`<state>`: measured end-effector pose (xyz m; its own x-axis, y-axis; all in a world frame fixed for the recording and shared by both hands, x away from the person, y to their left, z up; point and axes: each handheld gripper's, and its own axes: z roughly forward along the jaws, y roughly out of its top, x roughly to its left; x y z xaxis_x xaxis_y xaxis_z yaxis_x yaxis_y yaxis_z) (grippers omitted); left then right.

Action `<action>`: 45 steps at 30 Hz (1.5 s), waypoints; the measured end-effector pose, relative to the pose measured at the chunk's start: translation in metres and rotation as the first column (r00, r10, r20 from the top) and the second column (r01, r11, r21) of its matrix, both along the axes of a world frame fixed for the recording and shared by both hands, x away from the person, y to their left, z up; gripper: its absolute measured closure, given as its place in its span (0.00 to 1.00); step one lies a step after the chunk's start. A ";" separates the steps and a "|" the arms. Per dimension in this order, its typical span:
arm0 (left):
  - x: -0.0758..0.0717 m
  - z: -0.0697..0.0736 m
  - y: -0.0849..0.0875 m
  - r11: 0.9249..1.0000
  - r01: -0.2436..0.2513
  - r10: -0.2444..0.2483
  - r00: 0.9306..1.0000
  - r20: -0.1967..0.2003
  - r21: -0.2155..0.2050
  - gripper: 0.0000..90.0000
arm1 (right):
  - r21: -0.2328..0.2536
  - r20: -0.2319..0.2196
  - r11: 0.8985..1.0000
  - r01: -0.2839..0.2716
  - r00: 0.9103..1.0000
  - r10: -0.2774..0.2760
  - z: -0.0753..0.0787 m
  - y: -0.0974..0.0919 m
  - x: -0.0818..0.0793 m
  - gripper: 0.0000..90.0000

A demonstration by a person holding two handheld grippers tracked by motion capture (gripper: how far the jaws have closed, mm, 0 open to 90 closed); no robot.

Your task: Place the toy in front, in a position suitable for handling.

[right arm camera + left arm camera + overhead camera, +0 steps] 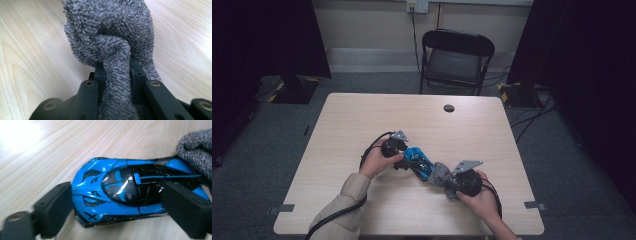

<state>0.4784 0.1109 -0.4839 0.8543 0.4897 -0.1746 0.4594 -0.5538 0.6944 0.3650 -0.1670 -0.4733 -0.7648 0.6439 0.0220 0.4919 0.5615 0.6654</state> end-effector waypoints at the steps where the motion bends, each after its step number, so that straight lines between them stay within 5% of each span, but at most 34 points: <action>1: 0.000 -0.002 0.000 1.000 0.007 -0.007 1.000 -0.011 -0.008 0.03 | 0.001 0.004 1.000 0.004 1.000 -0.004 0.000 0.001 0.000 0.82; 8: -0.006 -0.005 0.000 1.000 0.017 -0.016 1.000 0.016 -0.018 0.03 | -0.014 0.024 1.000 0.027 0.999 -0.026 -0.003 0.011 0.003 0.81; 13: -0.014 0.002 -0.001 0.998 0.055 -0.055 0.993 0.101 0.004 0.10 | -0.020 0.027 0.999 0.037 0.999 -0.037 -0.004 0.015 0.009 0.81; 14: -0.016 0.006 -0.003 0.997 0.073 -0.074 0.993 0.094 0.010 0.21 | -0.019 0.029 0.999 0.037 0.999 -0.036 -0.004 0.015 0.009 0.81; 17: -0.016 0.010 -0.008 0.997 0.054 -0.059 0.995 0.085 0.056 0.19 | -0.017 0.027 0.999 0.037 0.999 -0.036 -0.003 0.014 0.010 0.81; 23: -0.015 0.009 -0.006 0.998 0.054 -0.057 0.996 0.070 0.041 0.19 | -0.022 0.037 0.999 0.032 0.999 -0.031 -0.003 0.013 0.009 0.81; 30: -0.023 0.013 -0.013 0.984 0.136 -0.147 0.985 0.094 0.114 0.16 | -0.015 0.030 0.999 0.039 0.999 -0.039 -0.002 0.011 0.008 0.81; 39: -0.029 0.011 -0.017 0.984 0.133 -0.146 0.983 0.108 0.115 0.14 | -0.031 0.053 0.992 0.122 0.991 -0.120 0.002 -0.014 0.008 0.83; 42: -0.029 0.011 -0.017 0.986 0.127 -0.138 0.985 0.105 0.107 0.14 | -0.010 0.048 0.995 0.099 0.994 -0.098 0.010 -0.023 0.002 0.84; 45: -0.029 0.011 -0.017 0.986 0.123 -0.135 0.985 0.110 0.110 0.13 | 0.006 0.053 1.000 -0.002 0.999 0.001 0.024 -0.024 -0.019 0.84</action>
